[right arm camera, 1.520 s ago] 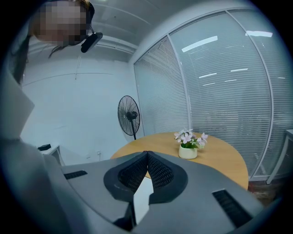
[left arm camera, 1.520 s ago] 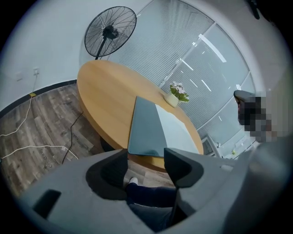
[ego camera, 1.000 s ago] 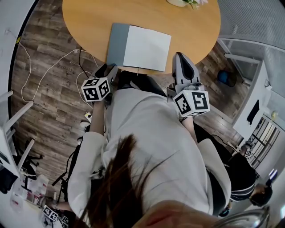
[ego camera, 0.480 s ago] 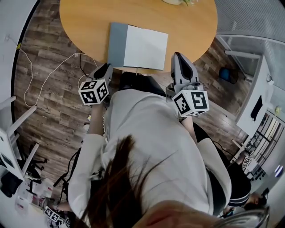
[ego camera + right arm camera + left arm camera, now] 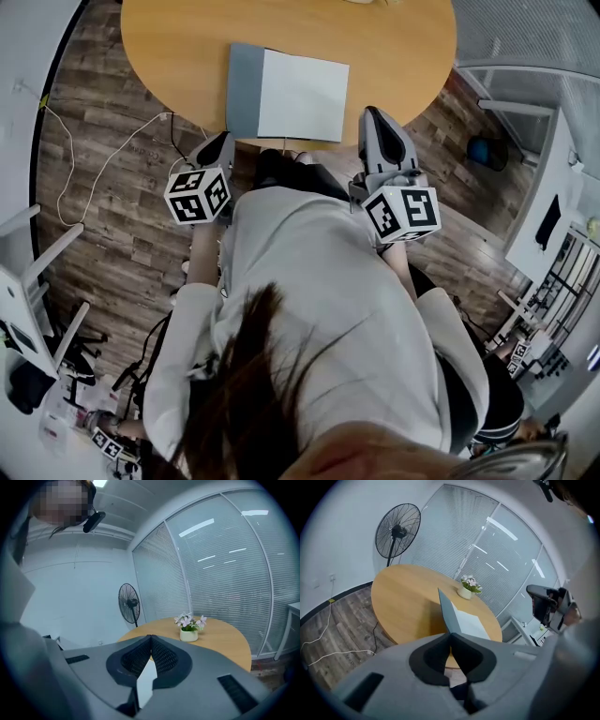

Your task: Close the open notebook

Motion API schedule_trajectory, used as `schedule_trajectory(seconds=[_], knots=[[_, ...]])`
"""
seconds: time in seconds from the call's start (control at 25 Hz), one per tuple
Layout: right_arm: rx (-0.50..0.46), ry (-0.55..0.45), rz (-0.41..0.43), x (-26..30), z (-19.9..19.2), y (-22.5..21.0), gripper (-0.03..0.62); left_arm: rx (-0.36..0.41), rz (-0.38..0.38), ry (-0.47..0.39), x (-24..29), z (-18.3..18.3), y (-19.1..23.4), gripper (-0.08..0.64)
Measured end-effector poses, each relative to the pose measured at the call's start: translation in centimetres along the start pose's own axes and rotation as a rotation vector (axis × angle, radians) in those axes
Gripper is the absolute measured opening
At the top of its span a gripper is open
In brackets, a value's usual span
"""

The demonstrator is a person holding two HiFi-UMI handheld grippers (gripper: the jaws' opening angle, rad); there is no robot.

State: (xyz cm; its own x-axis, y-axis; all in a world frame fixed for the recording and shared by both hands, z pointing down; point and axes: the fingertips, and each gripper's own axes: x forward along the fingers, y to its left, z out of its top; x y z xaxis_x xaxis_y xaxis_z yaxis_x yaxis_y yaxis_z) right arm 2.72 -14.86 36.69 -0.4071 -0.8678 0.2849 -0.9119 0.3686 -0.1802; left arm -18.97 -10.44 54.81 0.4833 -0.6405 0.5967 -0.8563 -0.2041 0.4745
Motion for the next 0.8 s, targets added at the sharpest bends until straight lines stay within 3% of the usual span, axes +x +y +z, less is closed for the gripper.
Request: schedule_trajectory(seconds=[0.24,0.48,0.8], knots=[[0.014,-0.018,-0.006,-1.4,0.1,-1.6,0.003,0.013,0.028,-0.006,-0.3,0.5,-1.4,0.023],[0.054,-0.048,-0.025,-3.3,0.1,-3.3,0.003,0.075,0.066,-0.021,-0.4,1.0,-2.9,0.023],[0.086,-0.081,-0.036,-5.9,0.3,-6.0,0.003,0.116,0.067,-0.042,-0.1,1.6,-6.4,0.021]])
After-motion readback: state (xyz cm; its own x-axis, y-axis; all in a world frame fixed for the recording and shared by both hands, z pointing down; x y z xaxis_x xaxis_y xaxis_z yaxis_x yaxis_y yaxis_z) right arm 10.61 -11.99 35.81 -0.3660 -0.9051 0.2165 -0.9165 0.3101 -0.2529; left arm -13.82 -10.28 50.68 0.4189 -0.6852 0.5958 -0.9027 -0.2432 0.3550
